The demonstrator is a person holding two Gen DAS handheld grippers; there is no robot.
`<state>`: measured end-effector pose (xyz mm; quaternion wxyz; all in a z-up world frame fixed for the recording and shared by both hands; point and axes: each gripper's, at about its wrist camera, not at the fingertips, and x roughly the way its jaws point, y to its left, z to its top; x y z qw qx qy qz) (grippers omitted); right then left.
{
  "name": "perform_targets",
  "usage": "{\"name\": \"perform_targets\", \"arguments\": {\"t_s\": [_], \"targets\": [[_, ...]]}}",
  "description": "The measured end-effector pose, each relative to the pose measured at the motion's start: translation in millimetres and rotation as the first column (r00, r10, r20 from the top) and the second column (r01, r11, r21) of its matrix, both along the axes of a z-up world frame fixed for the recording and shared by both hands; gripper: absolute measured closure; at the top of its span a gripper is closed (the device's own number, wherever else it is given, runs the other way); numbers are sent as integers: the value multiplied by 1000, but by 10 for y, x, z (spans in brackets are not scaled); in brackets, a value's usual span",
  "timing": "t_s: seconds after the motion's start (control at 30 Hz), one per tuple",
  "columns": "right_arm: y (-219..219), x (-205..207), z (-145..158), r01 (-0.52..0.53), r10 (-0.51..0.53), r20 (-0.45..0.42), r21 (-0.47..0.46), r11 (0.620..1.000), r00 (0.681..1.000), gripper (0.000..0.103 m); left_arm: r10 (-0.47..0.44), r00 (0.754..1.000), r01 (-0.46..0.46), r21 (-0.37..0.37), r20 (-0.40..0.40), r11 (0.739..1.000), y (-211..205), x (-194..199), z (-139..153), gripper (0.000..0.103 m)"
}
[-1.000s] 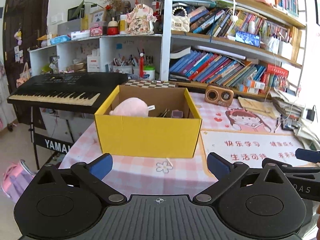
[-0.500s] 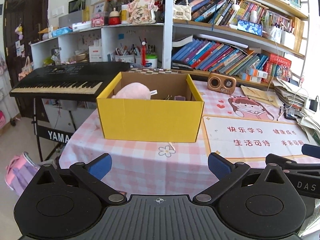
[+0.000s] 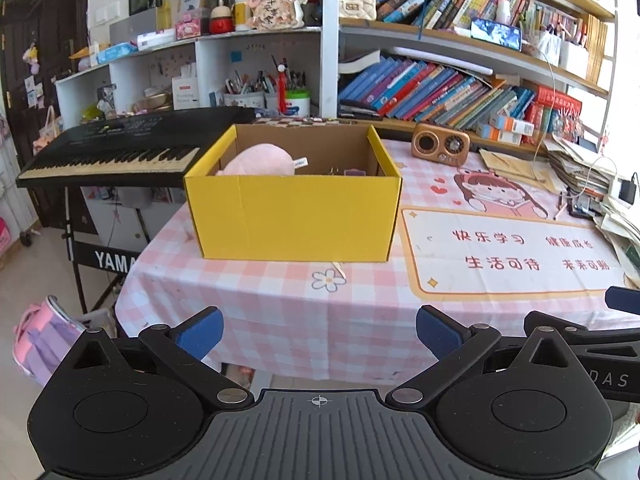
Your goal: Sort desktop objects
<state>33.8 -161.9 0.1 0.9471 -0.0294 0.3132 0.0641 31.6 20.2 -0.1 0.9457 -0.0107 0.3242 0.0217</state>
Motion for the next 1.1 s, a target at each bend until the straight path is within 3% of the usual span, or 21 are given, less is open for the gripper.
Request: {"name": "perform_targets", "arguments": {"t_s": [1.1], "targets": [[-70,-11,-47,12,-12,-15,4,1000,1000,0,-34,999,33,-2,-29,999,-76,50,-45,0]]}}
